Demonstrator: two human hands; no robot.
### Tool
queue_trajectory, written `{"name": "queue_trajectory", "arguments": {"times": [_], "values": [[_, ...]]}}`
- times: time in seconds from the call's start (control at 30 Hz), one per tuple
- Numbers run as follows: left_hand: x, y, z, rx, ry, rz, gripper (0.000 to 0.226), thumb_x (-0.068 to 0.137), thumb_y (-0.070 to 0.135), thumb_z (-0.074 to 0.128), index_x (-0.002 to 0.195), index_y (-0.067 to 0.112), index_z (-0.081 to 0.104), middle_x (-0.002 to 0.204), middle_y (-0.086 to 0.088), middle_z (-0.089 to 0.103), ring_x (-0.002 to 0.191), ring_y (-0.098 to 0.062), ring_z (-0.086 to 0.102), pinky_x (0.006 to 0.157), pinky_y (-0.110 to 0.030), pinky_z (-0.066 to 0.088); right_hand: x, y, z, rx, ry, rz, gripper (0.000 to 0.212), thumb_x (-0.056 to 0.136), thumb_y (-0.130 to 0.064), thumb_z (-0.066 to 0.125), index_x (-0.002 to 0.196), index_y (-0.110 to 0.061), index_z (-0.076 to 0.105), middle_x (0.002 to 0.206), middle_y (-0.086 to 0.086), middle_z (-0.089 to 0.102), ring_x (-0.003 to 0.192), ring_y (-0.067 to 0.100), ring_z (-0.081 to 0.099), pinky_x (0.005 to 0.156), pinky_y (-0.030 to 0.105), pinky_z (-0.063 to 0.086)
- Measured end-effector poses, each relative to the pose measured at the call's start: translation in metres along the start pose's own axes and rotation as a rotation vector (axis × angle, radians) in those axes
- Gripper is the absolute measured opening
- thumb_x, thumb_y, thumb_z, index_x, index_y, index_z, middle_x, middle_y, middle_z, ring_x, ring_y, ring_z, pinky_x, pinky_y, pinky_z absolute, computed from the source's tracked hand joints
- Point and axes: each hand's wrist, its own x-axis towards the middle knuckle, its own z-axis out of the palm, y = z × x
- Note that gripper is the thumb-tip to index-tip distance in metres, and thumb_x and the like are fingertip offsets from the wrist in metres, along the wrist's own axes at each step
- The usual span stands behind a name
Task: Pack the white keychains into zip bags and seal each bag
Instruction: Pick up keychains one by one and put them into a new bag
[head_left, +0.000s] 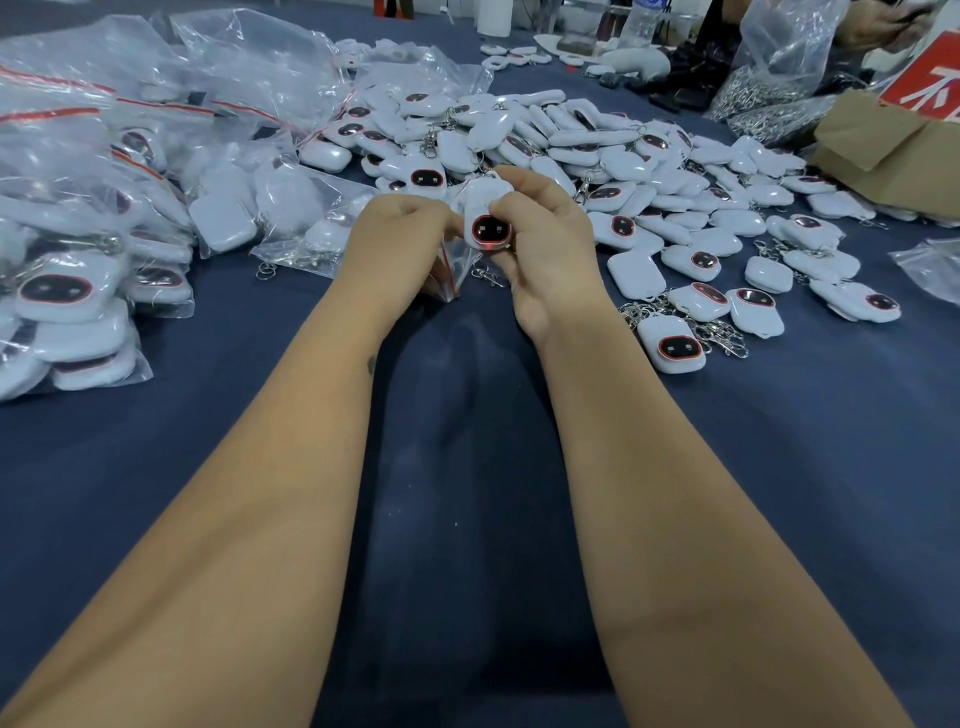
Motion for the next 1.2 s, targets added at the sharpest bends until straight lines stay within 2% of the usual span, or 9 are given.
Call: {"name": "queue_trajectory", "arguments": {"times": [0.13, 0.27, 0.47, 0.6, 0.77, 0.9, 1.03, 1.13, 1.2], "values": [[0.001, -0.002, 0.000, 0.030, 0.018, 0.036, 0.010, 0.081, 0.014, 0.062, 0.075, 0.006, 0.066, 0.064, -0.003, 0.058, 0.045, -0.012, 0.051, 0.047, -0.020, 0.043, -0.001, -0.002, 0.000, 0.033, -0.004, 0.014, 0.025, 0.088, 0.009, 0.052, 0.089, -0.012, 0.063, 0.093, 0.015, 0.066, 0.079, 0.024, 0.059, 0.065, 0.031, 0.050], [0.004, -0.001, 0.000, 0.022, 0.117, 0.104, 0.027, 0.083, 0.004, 0.062, 0.085, 0.027, 0.049, 0.074, 0.005, 0.058, 0.054, -0.009, 0.053, 0.047, -0.019, 0.040, -0.003, -0.004, -0.001, 0.045, -0.010, -0.039, 0.025, 0.087, 0.008, 0.054, 0.087, -0.015, 0.064, 0.088, 0.007, 0.067, 0.075, 0.018, 0.060, 0.064, 0.023, 0.051], [0.005, 0.002, -0.007, 0.023, 0.251, 0.143, 0.023, 0.081, 0.007, 0.060, 0.096, 0.022, 0.054, 0.072, 0.011, 0.059, 0.050, 0.001, 0.050, 0.048, -0.015, 0.041, -0.002, -0.008, 0.000, 0.129, -0.051, -0.042, 0.025, 0.086, 0.009, 0.049, 0.078, -0.014, 0.056, 0.062, -0.002, 0.057, 0.059, 0.013, 0.048, 0.054, 0.024, 0.037], [0.003, 0.004, -0.007, -0.025, 0.232, 0.156, 0.020, 0.081, 0.005, 0.057, 0.092, 0.022, 0.055, 0.060, 0.013, 0.056, 0.046, -0.003, 0.047, 0.046, -0.019, 0.041, -0.004, -0.005, 0.004, 0.067, -0.119, 0.002, 0.023, 0.085, 0.009, 0.048, 0.079, -0.013, 0.055, 0.070, 0.003, 0.055, 0.063, 0.015, 0.049, 0.057, 0.027, 0.042], [0.001, 0.007, -0.007, 0.002, 0.243, 0.206, 0.021, 0.078, 0.009, 0.058, 0.086, 0.028, 0.055, 0.055, 0.017, 0.055, 0.050, -0.001, 0.047, 0.054, -0.020, 0.042, -0.003, 0.001, 0.004, -0.158, -0.042, -0.042, 0.021, 0.086, 0.006, 0.056, 0.082, -0.013, 0.059, 0.081, 0.004, 0.058, 0.063, 0.013, 0.053, 0.058, 0.020, 0.048], [-0.002, 0.009, -0.007, 0.024, 0.260, 0.246, 0.019, 0.076, 0.014, 0.057, 0.086, 0.030, 0.058, 0.065, 0.017, 0.058, 0.059, 0.000, 0.051, 0.060, -0.017, 0.041, -0.003, 0.003, 0.003, -0.176, 0.052, -0.109, 0.015, 0.088, 0.005, 0.061, 0.091, -0.010, 0.060, 0.086, 0.006, 0.062, 0.062, 0.012, 0.065, 0.081, 0.031, 0.057], [-0.006, 0.014, -0.006, 0.043, 0.309, 0.342, 0.017, 0.072, 0.016, 0.054, 0.080, 0.031, 0.056, 0.076, 0.014, 0.057, 0.063, 0.002, 0.050, 0.064, -0.012, 0.042, -0.006, 0.008, 0.005, -0.619, -0.152, -0.241, 0.032, 0.088, 0.008, 0.050, 0.111, -0.004, 0.068, 0.108, 0.013, 0.071, 0.102, 0.024, 0.067, 0.099, 0.038, 0.050], [-0.008, 0.012, -0.006, 0.145, 0.327, 0.407, 0.016, 0.075, 0.017, 0.054, 0.082, 0.032, 0.056, 0.077, 0.017, 0.058, 0.065, 0.002, 0.049, 0.067, -0.015, 0.043, -0.010, 0.016, 0.013, -1.105, -0.335, -0.386, 0.026, 0.091, -0.005, 0.050, 0.103, -0.015, 0.071, 0.106, 0.004, 0.070, 0.108, 0.030, 0.059, 0.093, 0.045, 0.047], [-0.007, 0.010, -0.006, 0.213, 0.343, 0.418, 0.013, 0.078, 0.020, 0.055, 0.085, 0.030, 0.057, 0.080, 0.018, 0.059, 0.068, -0.001, 0.049, 0.069, -0.019, 0.044, -0.010, 0.016, 0.014, -1.109, -0.346, -0.409, 0.025, 0.089, -0.003, 0.050, 0.094, -0.017, 0.069, 0.100, 0.004, 0.068, 0.106, 0.032, 0.057, 0.090, 0.049, 0.047]]}}
